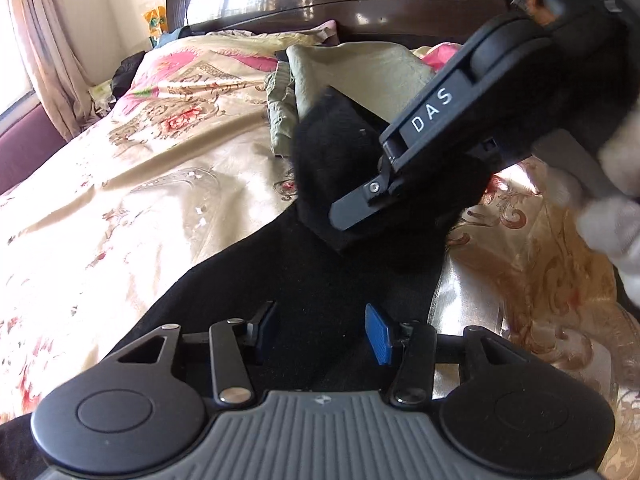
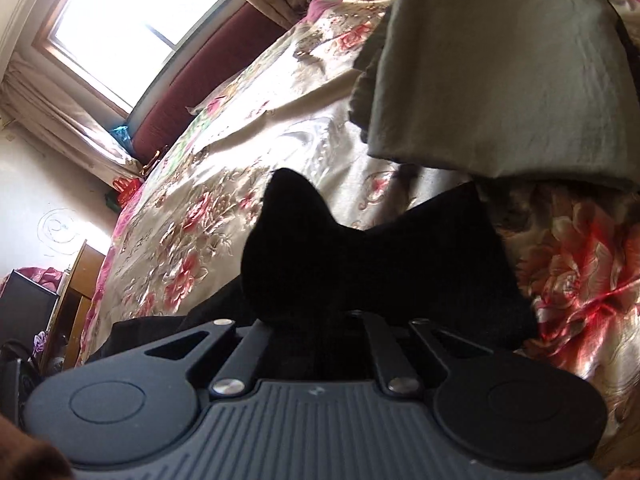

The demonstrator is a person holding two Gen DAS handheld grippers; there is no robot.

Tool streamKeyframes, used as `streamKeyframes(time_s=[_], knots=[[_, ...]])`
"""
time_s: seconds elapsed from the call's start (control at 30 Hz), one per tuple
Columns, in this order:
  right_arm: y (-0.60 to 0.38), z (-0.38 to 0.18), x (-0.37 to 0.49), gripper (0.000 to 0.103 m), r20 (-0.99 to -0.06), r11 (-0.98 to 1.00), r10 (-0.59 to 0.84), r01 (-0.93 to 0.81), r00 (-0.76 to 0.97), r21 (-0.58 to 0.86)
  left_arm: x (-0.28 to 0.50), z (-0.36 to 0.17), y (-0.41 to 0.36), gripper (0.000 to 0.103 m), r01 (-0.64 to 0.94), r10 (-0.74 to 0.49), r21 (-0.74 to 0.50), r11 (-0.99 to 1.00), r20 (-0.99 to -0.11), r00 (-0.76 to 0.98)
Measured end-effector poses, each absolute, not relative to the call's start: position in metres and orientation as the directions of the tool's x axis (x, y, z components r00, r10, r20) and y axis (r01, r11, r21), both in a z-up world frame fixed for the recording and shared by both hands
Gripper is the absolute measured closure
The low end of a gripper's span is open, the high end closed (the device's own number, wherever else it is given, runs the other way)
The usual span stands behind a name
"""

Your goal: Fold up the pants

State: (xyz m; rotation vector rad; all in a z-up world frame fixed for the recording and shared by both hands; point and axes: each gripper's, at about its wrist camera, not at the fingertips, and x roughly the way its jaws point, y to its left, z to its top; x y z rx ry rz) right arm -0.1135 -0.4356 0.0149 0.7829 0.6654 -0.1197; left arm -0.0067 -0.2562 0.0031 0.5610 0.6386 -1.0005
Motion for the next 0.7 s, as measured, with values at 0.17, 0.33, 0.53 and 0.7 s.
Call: streamKeyframes(time_s=[0.17,0.33,0.53,0.7], knots=[[-0.379,0.034,-0.092,0.085,-0.634,0.86,0.185,0.188,0.751,0.474,0.0,-0.011,-0.256,0.041,0.887,-0.559,0.116,0.446,-0.738,0.378],[-0.399,0.053,-0.117,0.077,-0.532,0.786,0.198,0.191,0.823,0.587,0.0,-0.011,-0.251,0.04,0.887,-0.565,0.113,0.449,-0.733,0.379],[-0.467,0.037,-0.15,0.074,-0.548,0.663,0.061,0.376,0.834,0.647,0.004,-0.015,-0.252,0.039,0.882,-0.576,0.091,0.463,-0.725,0.377],[-0.418,0.041,-0.116,0.074,-0.485,0.701,0.291,0.162,0.825,0.695,0.003,-0.015,-0.259,0.038,0.888,-0.574,0.115,0.446,-0.724,0.383]])
